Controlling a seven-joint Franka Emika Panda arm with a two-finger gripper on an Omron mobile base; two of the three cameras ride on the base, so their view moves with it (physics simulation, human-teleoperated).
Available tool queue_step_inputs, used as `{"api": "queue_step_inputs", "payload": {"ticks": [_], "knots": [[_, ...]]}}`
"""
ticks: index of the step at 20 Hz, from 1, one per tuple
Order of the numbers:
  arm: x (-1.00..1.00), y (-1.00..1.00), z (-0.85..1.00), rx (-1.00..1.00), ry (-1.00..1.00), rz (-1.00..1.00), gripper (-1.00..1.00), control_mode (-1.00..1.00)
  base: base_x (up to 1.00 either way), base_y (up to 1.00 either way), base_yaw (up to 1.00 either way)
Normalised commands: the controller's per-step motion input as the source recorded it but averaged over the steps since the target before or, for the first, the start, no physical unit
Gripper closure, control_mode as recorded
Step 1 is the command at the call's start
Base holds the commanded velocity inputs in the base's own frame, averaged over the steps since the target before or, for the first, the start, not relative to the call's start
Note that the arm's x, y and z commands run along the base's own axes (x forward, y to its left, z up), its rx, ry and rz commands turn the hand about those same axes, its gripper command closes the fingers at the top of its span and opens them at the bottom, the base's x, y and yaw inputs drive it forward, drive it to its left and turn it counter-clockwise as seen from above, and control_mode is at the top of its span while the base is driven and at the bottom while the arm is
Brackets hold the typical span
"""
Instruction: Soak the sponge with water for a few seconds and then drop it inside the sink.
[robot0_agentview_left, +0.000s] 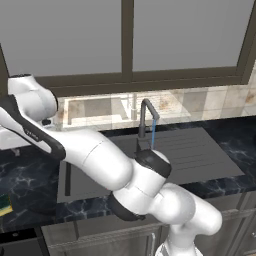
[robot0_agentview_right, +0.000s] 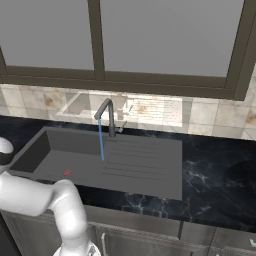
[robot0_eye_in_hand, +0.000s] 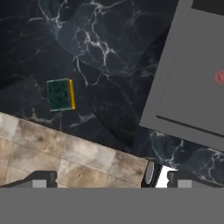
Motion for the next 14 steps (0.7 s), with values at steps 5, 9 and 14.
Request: {"api": "queue_step_inputs", "payload": {"ticks": [5, 9, 14], "knots": [[-0.02, 0.07, -0.27, 0.0, 0.0, 0.04, -1.0, -1.0, 0.0, 0.0, 0.0], [-0.09, 0.05, -0.31, 0.0, 0.01, 0.05, -1.0, -1.0, 0.0, 0.0, 0.0], [-0.07, 0.04, -0.38, 0.0, 0.04, 0.06, -1.0, -1.0, 0.0, 0.0, 0.0]]}}
